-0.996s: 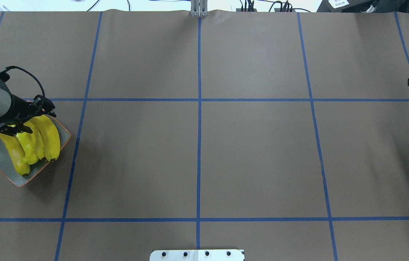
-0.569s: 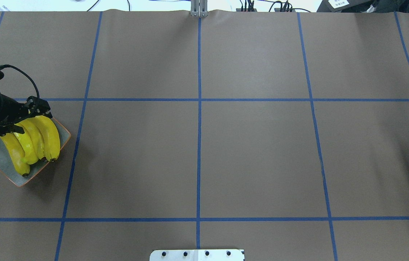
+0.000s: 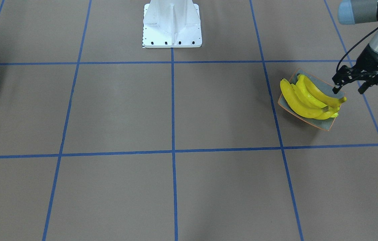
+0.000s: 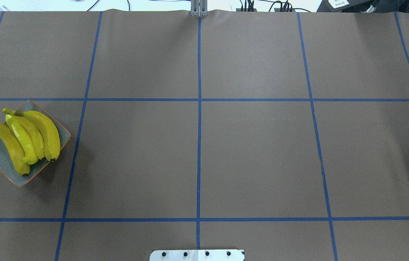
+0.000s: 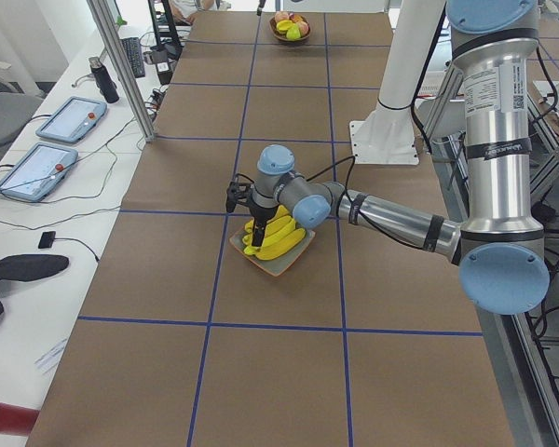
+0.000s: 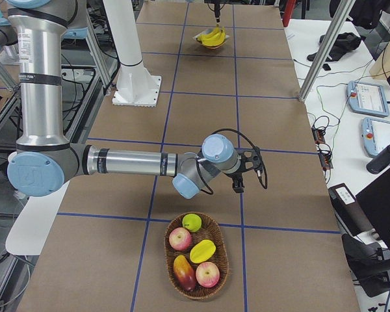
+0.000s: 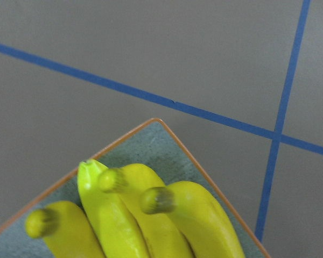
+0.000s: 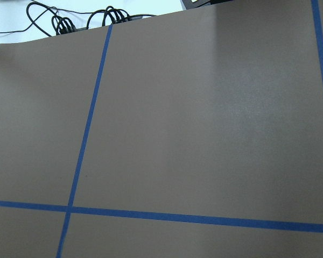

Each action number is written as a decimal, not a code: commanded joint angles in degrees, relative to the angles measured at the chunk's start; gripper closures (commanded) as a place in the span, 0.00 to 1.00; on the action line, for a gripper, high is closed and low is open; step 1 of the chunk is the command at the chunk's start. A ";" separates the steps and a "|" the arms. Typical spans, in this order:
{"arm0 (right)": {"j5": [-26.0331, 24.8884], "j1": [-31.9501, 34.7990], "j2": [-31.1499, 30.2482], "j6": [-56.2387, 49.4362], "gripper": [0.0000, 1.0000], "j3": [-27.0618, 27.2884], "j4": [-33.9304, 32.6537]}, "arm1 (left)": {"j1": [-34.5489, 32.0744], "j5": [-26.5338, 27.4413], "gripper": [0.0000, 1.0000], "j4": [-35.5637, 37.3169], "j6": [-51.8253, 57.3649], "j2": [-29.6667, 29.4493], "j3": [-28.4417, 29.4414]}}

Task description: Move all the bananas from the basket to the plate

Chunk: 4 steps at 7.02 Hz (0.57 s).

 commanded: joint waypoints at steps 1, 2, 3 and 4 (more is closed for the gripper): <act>-1.55 1.64 0.30 -15.78 0.00 0.41 -11.28 | -10.48 -8.97 0.00 0.23 20.08 -0.44 7.43; -1.64 2.86 2.13 -21.33 0.00 0.50 -18.55 | -11.91 -9.09 0.00 0.23 22.24 -0.79 9.30; -1.64 4.18 4.50 -28.35 0.00 1.28 -28.11 | -13.14 -10.05 0.00 0.05 24.87 -1.06 11.84; -1.82 5.93 5.83 -36.51 0.00 2.42 -37.60 | -15.07 -14.06 0.00 0.22 27.24 -2.89 14.30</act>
